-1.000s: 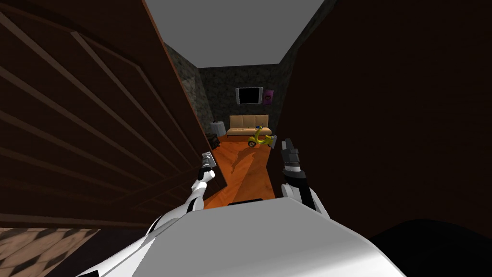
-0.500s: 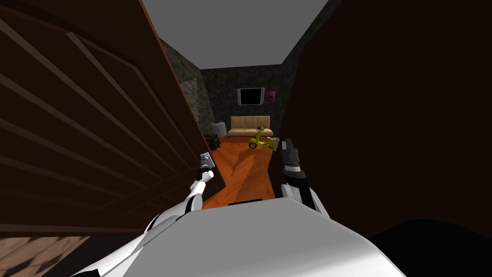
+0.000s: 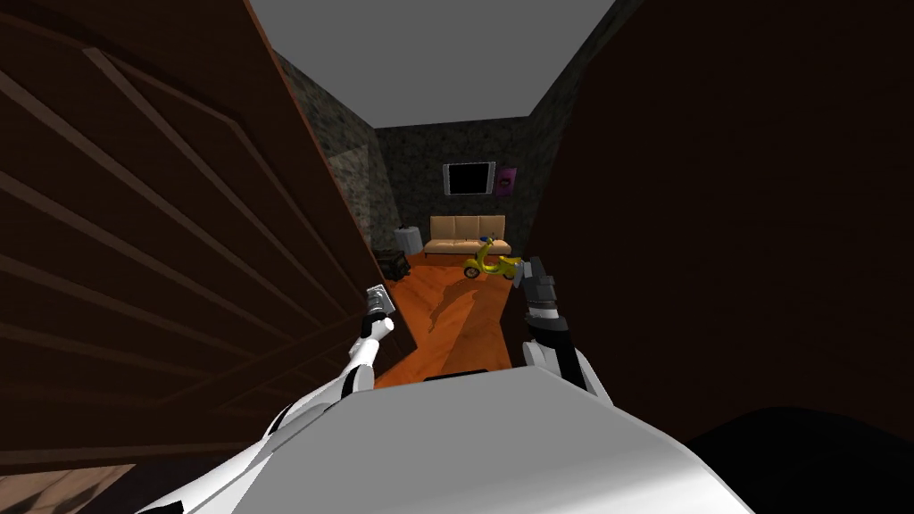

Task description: Push the door open

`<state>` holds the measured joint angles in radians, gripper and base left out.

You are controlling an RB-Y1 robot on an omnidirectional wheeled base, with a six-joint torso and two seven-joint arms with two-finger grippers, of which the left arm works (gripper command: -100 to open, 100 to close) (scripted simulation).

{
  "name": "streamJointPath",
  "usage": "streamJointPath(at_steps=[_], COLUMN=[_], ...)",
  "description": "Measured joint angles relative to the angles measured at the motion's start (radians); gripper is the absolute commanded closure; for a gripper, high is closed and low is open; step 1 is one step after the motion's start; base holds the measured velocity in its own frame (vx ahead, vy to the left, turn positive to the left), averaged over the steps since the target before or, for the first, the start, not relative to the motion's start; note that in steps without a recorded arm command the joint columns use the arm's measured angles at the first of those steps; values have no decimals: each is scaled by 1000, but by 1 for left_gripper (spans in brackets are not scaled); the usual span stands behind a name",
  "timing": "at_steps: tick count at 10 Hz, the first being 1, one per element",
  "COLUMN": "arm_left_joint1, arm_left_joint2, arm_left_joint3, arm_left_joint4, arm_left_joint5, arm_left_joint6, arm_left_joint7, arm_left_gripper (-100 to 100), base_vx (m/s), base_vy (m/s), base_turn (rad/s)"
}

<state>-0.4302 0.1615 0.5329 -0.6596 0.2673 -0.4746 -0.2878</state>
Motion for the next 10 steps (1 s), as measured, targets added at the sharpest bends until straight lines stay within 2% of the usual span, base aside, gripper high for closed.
streamJointPath(at_steps=[2, 5, 6, 8, 10], arm_left_joint1=[-17, 9, -3, 3, -4], arm_left_joint2=[18, 16, 28, 28, 40], arm_left_joint3=[14, 54, 61, 88, 99], arm_left_joint4=[35, -10, 13, 7, 19], arm_left_joint5=[6, 22, 25, 34, 39], arm_left_joint6=[-20, -1, -12, -11, -18], arm_left_joint7=[-1, -25, -25, -43, -47], arm_left_gripper=[100, 100, 100, 100, 100], base_vx=[177, 182, 160, 184, 105], base_vy=[3, -31, -12, -21, 10], base_turn=[23, 47, 39, 48, 31])
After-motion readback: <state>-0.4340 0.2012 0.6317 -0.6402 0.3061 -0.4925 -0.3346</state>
